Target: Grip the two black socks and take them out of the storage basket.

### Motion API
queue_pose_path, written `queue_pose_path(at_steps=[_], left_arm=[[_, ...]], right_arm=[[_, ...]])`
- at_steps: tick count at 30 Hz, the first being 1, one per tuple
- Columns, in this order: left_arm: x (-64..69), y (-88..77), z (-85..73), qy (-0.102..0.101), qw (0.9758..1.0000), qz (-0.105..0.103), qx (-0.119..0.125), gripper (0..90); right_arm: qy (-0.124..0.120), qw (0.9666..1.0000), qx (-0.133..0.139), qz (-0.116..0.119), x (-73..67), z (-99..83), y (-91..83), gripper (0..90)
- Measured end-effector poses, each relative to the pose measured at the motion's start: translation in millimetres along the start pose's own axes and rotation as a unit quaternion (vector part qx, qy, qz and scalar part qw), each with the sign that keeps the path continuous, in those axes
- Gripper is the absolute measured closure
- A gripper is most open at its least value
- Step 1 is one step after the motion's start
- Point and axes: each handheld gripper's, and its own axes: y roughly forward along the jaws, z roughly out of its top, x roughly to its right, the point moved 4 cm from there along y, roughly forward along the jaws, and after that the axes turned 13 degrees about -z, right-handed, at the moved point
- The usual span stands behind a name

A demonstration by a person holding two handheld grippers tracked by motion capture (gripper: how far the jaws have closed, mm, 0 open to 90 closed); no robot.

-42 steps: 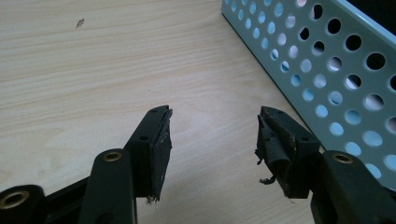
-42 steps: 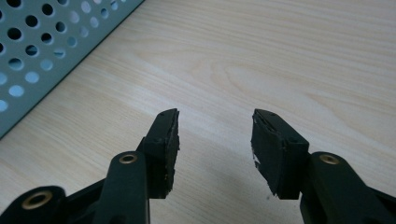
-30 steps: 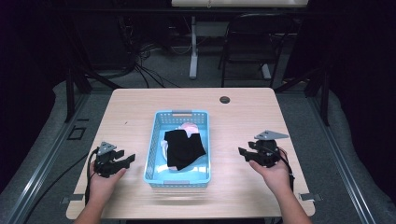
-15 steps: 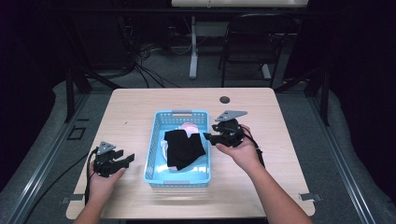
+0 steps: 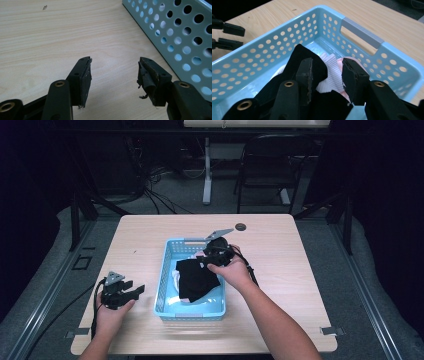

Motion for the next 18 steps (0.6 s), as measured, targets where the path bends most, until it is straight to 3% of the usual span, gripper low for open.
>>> queue_pose_path(at_steps=[11,15,17,18], left_arm=[[-0.9,-1.3,0.6,0.001,1.0,-0.001,-0.002,44.1],[-0.9,-1.0,1.1,0.002,1.0,-0.001,0.003,44.0],[-1.2,-1.0,1.2,0.0,1.0,-0.001,0.002,44.0],[-1.3,-0.5,1.2,0.0,1.0,0.0,0.004,43.9]], right_arm=[[-0.029,0.9988,-0.04,-0.003,-13.6,2.5,25.8,59.1],[-0.032,0.9984,-0.046,0.002,-16.1,0.7,29.9,62.7],[-0.038,0.9979,-0.052,0.001,-18.0,-0.1,31.5,66.8],[-0.041,0.9977,-0.054,0.0,-19.4,-0.5,32.1,73.0]])
